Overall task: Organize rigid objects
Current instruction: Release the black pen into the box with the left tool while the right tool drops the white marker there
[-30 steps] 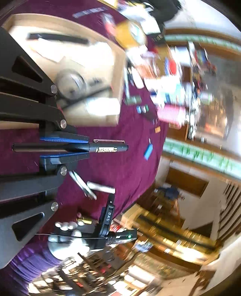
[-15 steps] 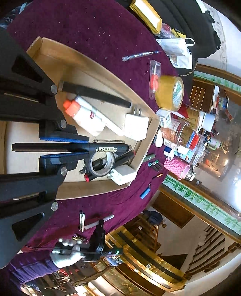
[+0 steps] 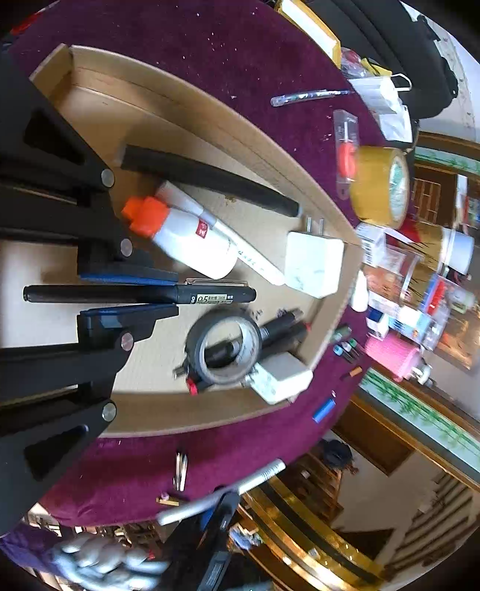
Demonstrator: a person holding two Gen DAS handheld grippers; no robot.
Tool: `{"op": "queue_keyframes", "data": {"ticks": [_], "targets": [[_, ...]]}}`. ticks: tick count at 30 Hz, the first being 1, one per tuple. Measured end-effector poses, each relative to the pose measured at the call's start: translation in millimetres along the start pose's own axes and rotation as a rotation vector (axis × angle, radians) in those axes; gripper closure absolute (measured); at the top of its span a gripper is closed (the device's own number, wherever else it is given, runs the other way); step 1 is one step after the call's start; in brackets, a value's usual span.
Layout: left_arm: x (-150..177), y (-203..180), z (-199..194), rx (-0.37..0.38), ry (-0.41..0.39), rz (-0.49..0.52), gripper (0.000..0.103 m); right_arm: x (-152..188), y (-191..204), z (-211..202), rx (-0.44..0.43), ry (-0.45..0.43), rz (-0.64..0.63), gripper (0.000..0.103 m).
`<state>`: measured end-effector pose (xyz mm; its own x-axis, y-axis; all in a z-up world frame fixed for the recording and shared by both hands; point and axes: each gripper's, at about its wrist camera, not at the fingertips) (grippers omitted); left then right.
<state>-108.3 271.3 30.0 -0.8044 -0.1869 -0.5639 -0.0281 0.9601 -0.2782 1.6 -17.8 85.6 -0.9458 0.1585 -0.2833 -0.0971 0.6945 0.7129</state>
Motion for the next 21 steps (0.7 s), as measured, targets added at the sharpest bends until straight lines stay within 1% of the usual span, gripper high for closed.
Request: {"op": "queue_keyframes", "data": {"ticks": [3, 4, 6, 7, 8, 10, 12, 13, 14, 15, 16, 17, 21], "targets": [[-4.0, 4.2, 10.5, -0.044, 0.022, -0.016, 0.094, 21.9, 32.9, 29.8, -0.033, 0.087, -0.054, 0.087], [-4.4, 4.2, 9.5, -0.053, 0.017, -0.018, 0.091, 27.7, 39.7, 36.5, -0.035, 0.107, -0.069, 0.087], [-3.8, 2.2, 2.4, -0.05, -0.006, -0.015, 0.08, 41.2, 54.8, 54.6, -0.026, 0.143, -0.106, 0.087], [-3.1, -0.6, -6.2, -0.042, -0.037, -0.003, 0.069, 47.4, 60.2, 62.2, -0.02, 0.157, -0.119, 0.087], [-2.2, -2.7, -12.6, -0.044, -0.059, 0.007, 0.063, 53.6, 65.8, 70.7, -0.016, 0.174, -0.131, 0.087], [0.5, -6.0, -30.9, -0.063, -0.118, 0.03, 0.062, 61.4, 74.8, 85.9, -0.005, 0.204, -0.152, 0.087], [2.8, -5.2, -44.9, -0.066, -0.163, 0.024, 0.056, 68.4, 79.7, 97.0, 0.013, 0.23, -0.177, 0.087], [5.5, -2.6, -53.3, -0.065, -0.189, 0.008, 0.051, 70.4, 81.2, 103.2, 0.023, 0.241, -0.186, 0.086], [7.7, -0.1, -58.6, -0.064, -0.206, -0.007, 0.048, 73.1, 82.2, 108.9, 0.036, 0.251, -0.194, 0.086], [8.9, 2.1, -62.6, -0.062, -0.216, -0.019, 0.047, 75.2, 83.3, 115.9, 0.052, 0.258, -0.204, 0.086], [11.1, 4.9, -66.9, -0.059, -0.226, -0.034, 0.044, 75.3, 83.7, 120.5, 0.067, 0.258, -0.211, 0.086], [13.3, 6.8, -69.4, -0.061, -0.23, -0.043, 0.04, 75.5, 86.6, 123.1, 0.082, 0.246, -0.228, 0.086], [20.9, 15.2, -78.2, -0.067, -0.257, -0.071, 0.035, 69.9, 98.1, 133.5, 0.176, 0.175, -0.314, 0.086]]}}
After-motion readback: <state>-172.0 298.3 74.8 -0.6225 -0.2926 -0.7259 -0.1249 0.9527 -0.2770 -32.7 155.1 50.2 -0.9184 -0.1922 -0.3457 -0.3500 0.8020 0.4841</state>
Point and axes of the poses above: each gripper's, at about its wrist camera, not at the fingertips, and z roughly the way its jaws point, y to its left, x to its underside, and after that the axes turned 10 degrees about z, right-handed
